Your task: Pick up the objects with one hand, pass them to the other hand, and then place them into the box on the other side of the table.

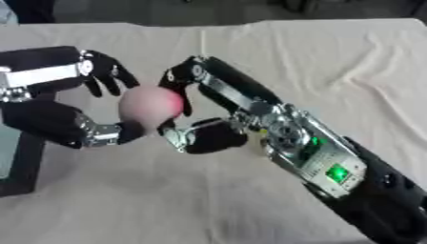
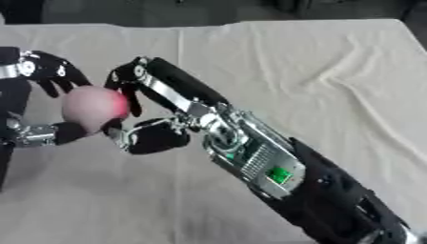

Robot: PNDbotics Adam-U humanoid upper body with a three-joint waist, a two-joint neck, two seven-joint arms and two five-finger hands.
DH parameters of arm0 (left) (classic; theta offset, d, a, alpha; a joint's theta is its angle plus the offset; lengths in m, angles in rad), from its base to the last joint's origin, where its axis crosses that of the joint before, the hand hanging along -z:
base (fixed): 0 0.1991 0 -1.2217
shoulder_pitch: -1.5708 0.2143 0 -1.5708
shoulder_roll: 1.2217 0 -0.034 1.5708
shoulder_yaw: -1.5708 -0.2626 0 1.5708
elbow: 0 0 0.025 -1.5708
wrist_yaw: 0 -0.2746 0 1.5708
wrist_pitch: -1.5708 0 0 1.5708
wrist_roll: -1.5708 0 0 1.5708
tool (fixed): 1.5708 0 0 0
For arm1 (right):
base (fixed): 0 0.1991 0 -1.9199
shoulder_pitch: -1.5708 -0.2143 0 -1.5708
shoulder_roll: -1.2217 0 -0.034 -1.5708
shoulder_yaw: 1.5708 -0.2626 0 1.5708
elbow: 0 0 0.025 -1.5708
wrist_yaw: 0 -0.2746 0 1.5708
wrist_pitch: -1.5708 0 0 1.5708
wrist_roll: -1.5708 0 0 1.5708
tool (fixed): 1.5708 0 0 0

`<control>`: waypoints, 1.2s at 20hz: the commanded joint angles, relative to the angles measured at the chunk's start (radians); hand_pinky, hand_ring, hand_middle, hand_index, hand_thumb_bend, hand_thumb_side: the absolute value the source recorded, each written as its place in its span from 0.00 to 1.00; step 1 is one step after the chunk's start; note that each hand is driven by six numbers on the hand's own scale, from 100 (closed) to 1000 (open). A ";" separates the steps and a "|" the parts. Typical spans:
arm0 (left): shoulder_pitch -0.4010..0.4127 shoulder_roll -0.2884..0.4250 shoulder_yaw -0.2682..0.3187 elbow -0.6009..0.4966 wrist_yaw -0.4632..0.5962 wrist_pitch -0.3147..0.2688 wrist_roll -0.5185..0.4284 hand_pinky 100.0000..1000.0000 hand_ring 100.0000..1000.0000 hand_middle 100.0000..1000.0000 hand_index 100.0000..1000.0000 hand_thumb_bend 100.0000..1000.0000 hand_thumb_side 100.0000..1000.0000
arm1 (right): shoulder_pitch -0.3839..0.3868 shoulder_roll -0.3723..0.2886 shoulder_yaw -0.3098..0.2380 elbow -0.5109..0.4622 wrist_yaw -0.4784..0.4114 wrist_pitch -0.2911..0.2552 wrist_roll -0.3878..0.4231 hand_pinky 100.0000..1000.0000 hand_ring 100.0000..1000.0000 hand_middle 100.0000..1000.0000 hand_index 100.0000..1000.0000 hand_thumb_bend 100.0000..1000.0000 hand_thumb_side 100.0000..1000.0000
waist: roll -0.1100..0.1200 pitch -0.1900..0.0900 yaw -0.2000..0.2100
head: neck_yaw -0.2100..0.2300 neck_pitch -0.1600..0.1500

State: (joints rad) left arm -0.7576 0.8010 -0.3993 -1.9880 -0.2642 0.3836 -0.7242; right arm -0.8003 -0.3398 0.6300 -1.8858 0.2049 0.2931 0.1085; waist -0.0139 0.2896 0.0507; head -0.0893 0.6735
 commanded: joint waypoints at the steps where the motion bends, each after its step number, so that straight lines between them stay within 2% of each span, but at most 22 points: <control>1: -0.020 0.004 0.003 -0.012 0.013 0.015 0.005 0.72 0.73 0.74 0.80 0.13 0.56 | -0.013 -0.005 -0.004 -0.021 -0.007 0.001 0.003 0.76 0.54 0.19 0.40 0.00 0.00 | 0.003 -0.019 0.001 | -0.001 -0.005; 4: -0.023 0.001 -0.002 -0.012 0.026 0.025 0.024 0.70 0.70 0.70 0.75 0.00 0.50 | -0.010 -0.006 -0.003 -0.021 -0.008 0.003 0.006 0.76 0.54 0.19 0.40 0.00 0.00 | 0.002 -0.018 0.001 | -0.002 -0.003; 9: -0.029 -0.005 -0.008 -0.012 0.032 0.050 0.093 0.67 0.63 0.60 0.65 0.00 0.33 | -0.006 -0.008 -0.002 -0.019 -0.009 0.005 0.010 0.76 0.54 0.19 0.40 0.00 0.00 | 0.002 -0.018 0.001 | 0.000 -0.002; 12: -0.030 -0.009 -0.014 -0.009 0.041 0.058 0.139 0.65 0.59 0.54 0.51 0.00 0.22 | -0.003 -0.009 -0.002 -0.017 -0.012 0.007 0.013 0.76 0.55 0.21 0.43 0.00 0.00 | 0.002 -0.017 0.000 | 0.001 -0.001; 16: -0.030 -0.010 -0.021 -0.006 0.043 0.056 0.187 0.64 0.56 0.49 0.42 0.00 0.17 | -0.001 -0.012 0.000 -0.016 -0.017 0.005 0.022 0.75 0.57 0.27 0.49 0.00 0.00 | 0.002 -0.017 -0.001 | 0.002 -0.001; 19: -0.026 -0.005 -0.023 -0.008 0.031 0.041 0.198 0.64 0.55 0.46 0.39 0.00 0.13 | 0.000 -0.016 0.001 -0.015 -0.010 0.001 0.043 0.74 0.61 0.32 0.55 0.09 0.02 | 0.001 -0.017 -0.002 | 0.001 -0.001; 20: -0.023 -0.003 -0.023 -0.009 0.026 0.034 0.198 0.64 0.55 0.46 0.38 0.00 0.11 | 0.001 -0.017 0.001 -0.014 -0.003 0.001 0.050 0.74 0.62 0.34 0.58 0.09 0.12 | 0.001 -0.017 -0.002 | 0.002 -0.001; 22: -0.018 0.005 -0.021 -0.011 0.012 0.018 0.194 0.64 0.55 0.45 0.37 0.00 0.07 | 0.003 -0.020 0.001 -0.010 0.015 0.004 0.065 0.74 0.66 0.40 0.64 0.01 0.39 | 0.001 -0.018 -0.002 | 0.002 -0.001; 24: -0.010 0.014 -0.017 -0.012 -0.004 0.003 0.189 0.64 0.54 0.44 0.36 0.00 0.06 | 0.005 -0.024 0.001 -0.006 0.039 0.008 0.081 0.75 0.71 0.46 0.73 0.00 0.62 | 0.001 -0.018 -0.003 | 0.001 -0.001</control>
State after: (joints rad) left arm -0.7608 0.7782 -0.4282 -1.9888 -0.2531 0.3967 -0.5353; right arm -0.7824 -0.3487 0.6366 -1.8800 0.2304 0.3022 0.1800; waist -0.0146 0.2898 0.0486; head -0.0893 0.6745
